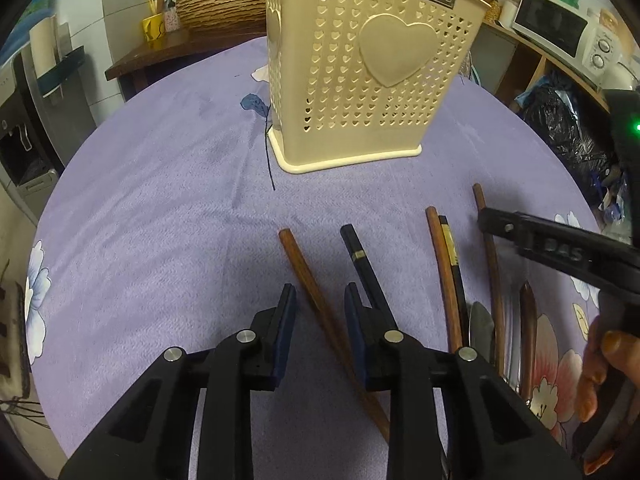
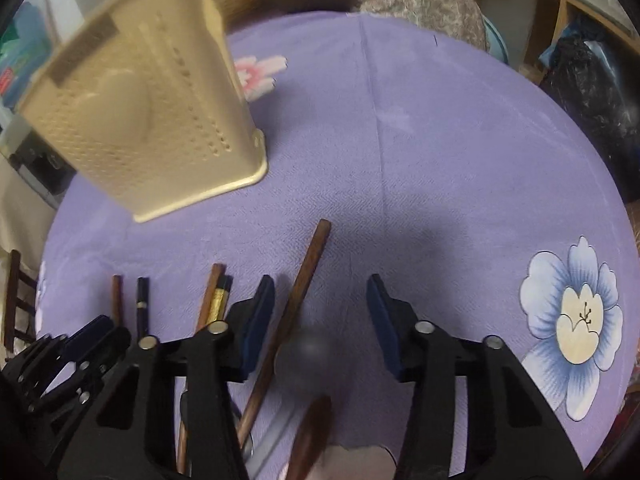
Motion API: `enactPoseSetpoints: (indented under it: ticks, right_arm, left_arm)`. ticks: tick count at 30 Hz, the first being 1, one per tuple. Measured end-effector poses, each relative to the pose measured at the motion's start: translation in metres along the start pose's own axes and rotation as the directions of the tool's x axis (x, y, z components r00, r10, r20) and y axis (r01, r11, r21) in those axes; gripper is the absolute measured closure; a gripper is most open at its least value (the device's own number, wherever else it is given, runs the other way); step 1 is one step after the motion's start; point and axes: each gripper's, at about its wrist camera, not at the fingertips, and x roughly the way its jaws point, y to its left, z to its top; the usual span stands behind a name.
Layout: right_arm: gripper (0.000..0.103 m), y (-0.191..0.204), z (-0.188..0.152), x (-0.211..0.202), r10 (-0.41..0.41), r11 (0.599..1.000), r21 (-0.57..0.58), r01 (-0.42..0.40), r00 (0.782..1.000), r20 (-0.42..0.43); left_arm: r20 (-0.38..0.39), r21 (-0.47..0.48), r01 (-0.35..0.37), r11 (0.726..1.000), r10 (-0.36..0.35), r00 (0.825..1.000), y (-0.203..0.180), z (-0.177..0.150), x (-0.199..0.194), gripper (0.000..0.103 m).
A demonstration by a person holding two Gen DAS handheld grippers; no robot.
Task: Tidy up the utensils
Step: 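Grasp a chopstick with the left tool while the right tool grasps another, then lift both chopsticks and carry them over the utensil holder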
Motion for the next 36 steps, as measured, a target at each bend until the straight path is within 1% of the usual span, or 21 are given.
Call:
enactPoseSetpoints:
  ticks: [1, 3, 4, 5, 7, 9, 10, 13, 17, 19, 21, 23, 24, 25, 27, 31, 34, 36]
  right_arm:
    - [0.062, 0.003, 0.003, 0.002, -0.027, 1.000, -0.004, 0.027, 1.000, -0.004]
    - [0.067, 0.007, 0.006, 0.004, -0.042, 0.999, 0.004, 0.042, 0.999, -0.004]
    - [0.068, 0.010, 0.007, 0.005, -0.058, 0.998, 0.005, 0.058, 0.998, -0.004]
    - [0.071, 0.014, 0.008, 0.005, -0.076, 0.997, 0.002, 0.076, 0.997, -0.001]
    - [0.085, 0.020, 0.011, 0.007, -0.109, 0.994, -0.007, 0.109, 0.994, 0.011]
    - [0.091, 0.022, 0.013, 0.008, -0.113, 0.994, 0.007, 0.112, 0.994, 0.016]
    - [0.091, 0.023, 0.012, 0.008, -0.110, 0.994, 0.010, 0.110, 0.994, 0.016]
    - [0.093, 0.019, 0.012, 0.008, -0.060, 0.997, 0.042, 0.059, 0.998, 0.022]
    - [0.093, 0.009, 0.013, -0.003, 0.053, 0.993, 0.104, -0.059, 0.997, 0.054]
    - [0.094, 0.008, 0.011, -0.019, 0.129, 0.983, 0.115, -0.139, 0.987, 0.097]
    - [0.094, 0.010, 0.008, -0.041, 0.175, 0.977, 0.092, -0.191, 0.972, 0.158]
    - [0.094, 0.013, 0.000, -0.065, 0.226, 0.968, 0.066, -0.244, 0.952, 0.204]
    - [0.094, 0.013, -0.005, -0.081, 0.256, 0.960, 0.051, -0.274, 0.938, 0.234]
    - [0.094, 0.014, -0.009, -0.093, 0.270, 0.957, 0.039, -0.289, 0.928, 0.256]
    - [0.094, 0.017, -0.016, -0.118, 0.292, 0.952, -0.001, -0.306, 0.907, 0.302]
    - [0.094, 0.025, -0.026, -0.164, 0.324, 0.946, -0.096, -0.310, 0.874, 0.363]
    - [0.094, 0.031, -0.036, -0.194, 0.321, 0.947, -0.153, -0.283, 0.853, 0.410]
    - [0.095, 0.038, -0.046, -0.211, 0.328, 0.944, -0.184, -0.274, 0.843, 0.426]
  left_arm:
    - [0.001, 0.000, -0.002, 1.000, 0.002, 1.000, 0.001, 0.001, 0.001, 0.081]
    - [0.005, 0.005, -0.014, 1.000, 0.014, 1.000, 0.001, 0.004, 0.003, 0.087]
    - [0.006, 0.003, -0.017, 1.000, 0.017, 1.000, 0.001, 0.006, 0.004, 0.089]
    - [0.008, 0.002, -0.017, 1.000, 0.017, 1.000, 0.001, 0.007, 0.005, 0.089]
    - [0.012, 0.007, -0.022, 1.000, 0.021, 1.000, 0.000, 0.009, 0.007, 0.090]
    - [0.018, 0.025, -0.039, 0.999, 0.039, 0.999, -0.003, 0.011, 0.009, 0.091]
    - [0.020, 0.027, -0.043, 0.999, 0.042, 0.999, -0.004, 0.011, 0.009, 0.091]
    - [0.027, 0.022, -0.040, 0.999, 0.039, 0.999, -0.002, 0.012, 0.009, 0.092]
    - [0.053, -0.007, -0.029, 1.000, 0.029, 0.998, 0.007, 0.015, 0.005, 0.094]
    - [0.076, -0.028, -0.004, 1.000, 0.006, 0.997, 0.011, 0.016, -0.003, 0.094]
    - [0.116, -0.038, 0.011, 0.999, -0.006, 0.993, 0.014, 0.017, -0.017, 0.094]
    - [0.169, -0.038, 0.033, 0.999, -0.026, 0.985, 0.015, 0.018, -0.038, 0.094]
    - [0.189, -0.037, 0.043, 0.998, -0.035, 0.981, 0.015, 0.018, -0.046, 0.094]
    - [0.224, -0.033, 0.061, 0.998, -0.052, 0.973, 0.016, 0.016, -0.061, 0.094]
    - [0.269, -0.026, 0.085, 0.996, -0.075, 0.960, 0.016, 0.016, -0.081, 0.094]
    - [0.366, 0.003, 0.111, 0.994, -0.104, 0.925, 0.017, 0.014, -0.125, 0.095]
    - [0.426, 0.020, 0.122, 0.992, -0.119, 0.897, 0.015, 0.011, -0.154, 0.095]
    - [0.442, 0.029, 0.115, 0.993, -0.116, 0.889, 0.016, 0.012, -0.160, 0.095]
